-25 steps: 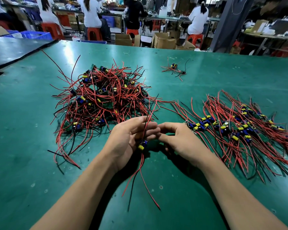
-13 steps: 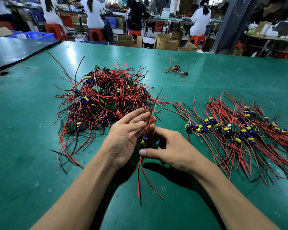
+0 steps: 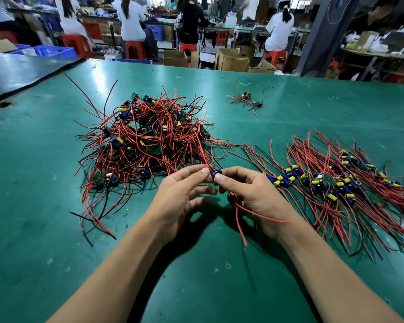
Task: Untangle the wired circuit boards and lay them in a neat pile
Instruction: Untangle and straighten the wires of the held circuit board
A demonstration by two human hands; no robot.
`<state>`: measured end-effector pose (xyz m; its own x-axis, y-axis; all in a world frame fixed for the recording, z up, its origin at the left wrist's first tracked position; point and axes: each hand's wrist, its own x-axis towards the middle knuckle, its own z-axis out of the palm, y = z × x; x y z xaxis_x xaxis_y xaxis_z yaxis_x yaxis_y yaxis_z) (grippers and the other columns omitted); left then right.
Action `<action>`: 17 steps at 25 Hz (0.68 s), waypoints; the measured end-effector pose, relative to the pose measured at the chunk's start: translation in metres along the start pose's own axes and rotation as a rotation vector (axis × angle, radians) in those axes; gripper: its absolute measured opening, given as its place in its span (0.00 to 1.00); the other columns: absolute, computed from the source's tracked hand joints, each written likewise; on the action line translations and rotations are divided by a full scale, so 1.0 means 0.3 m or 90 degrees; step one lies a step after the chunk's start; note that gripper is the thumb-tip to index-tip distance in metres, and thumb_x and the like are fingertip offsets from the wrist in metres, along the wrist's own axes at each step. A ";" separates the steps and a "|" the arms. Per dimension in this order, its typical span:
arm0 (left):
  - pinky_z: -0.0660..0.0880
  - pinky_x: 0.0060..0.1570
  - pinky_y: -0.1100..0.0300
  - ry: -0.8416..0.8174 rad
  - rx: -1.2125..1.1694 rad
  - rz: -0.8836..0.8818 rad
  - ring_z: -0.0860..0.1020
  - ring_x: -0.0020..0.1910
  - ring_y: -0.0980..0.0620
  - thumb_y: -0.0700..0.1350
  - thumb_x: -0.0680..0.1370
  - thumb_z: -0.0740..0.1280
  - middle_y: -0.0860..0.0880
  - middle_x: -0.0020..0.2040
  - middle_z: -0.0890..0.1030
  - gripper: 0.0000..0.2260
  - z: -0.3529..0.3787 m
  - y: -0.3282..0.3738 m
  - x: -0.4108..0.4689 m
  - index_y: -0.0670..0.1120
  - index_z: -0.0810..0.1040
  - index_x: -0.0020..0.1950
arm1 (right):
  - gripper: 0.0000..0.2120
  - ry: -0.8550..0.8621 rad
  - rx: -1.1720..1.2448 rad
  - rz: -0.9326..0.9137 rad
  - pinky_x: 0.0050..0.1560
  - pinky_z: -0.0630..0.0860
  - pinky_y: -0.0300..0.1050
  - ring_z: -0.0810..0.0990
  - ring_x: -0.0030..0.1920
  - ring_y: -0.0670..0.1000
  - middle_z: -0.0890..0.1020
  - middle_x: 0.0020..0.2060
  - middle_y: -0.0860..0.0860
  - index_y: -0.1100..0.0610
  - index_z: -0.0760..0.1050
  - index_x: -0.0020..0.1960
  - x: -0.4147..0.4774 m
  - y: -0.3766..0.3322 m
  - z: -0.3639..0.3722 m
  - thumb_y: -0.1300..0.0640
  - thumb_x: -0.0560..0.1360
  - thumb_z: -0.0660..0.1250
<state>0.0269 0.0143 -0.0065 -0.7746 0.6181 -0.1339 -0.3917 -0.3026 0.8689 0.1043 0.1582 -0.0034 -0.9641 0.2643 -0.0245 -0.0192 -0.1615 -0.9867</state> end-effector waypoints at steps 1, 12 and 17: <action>0.77 0.32 0.62 -0.024 0.018 -0.009 0.80 0.32 0.52 0.47 0.69 0.72 0.48 0.40 0.82 0.11 0.003 -0.001 -0.003 0.44 0.82 0.47 | 0.12 -0.003 -0.001 0.016 0.33 0.71 0.32 0.77 0.33 0.43 0.83 0.35 0.49 0.53 0.85 0.43 0.002 -0.006 -0.008 0.49 0.63 0.79; 0.77 0.32 0.64 -0.030 -0.027 0.029 0.78 0.28 0.54 0.46 0.67 0.74 0.47 0.38 0.82 0.04 0.012 0.011 -0.017 0.47 0.85 0.39 | 0.09 -0.054 0.078 0.045 0.25 0.67 0.33 0.72 0.26 0.44 0.83 0.36 0.51 0.56 0.80 0.50 -0.002 -0.006 -0.022 0.55 0.71 0.71; 0.73 0.31 0.66 -0.006 -0.005 0.049 0.76 0.29 0.55 0.49 0.61 0.77 0.48 0.38 0.83 0.09 0.016 0.013 -0.027 0.49 0.86 0.40 | 0.03 -0.063 0.026 -0.021 0.26 0.68 0.33 0.72 0.27 0.44 0.82 0.37 0.49 0.48 0.83 0.44 -0.013 -0.016 0.006 0.50 0.71 0.75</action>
<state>0.0340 0.0116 0.0001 -0.7978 0.5997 -0.0629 -0.3358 -0.3552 0.8724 0.1077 0.1561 0.0017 -0.9842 0.1752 0.0258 -0.0601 -0.1937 -0.9792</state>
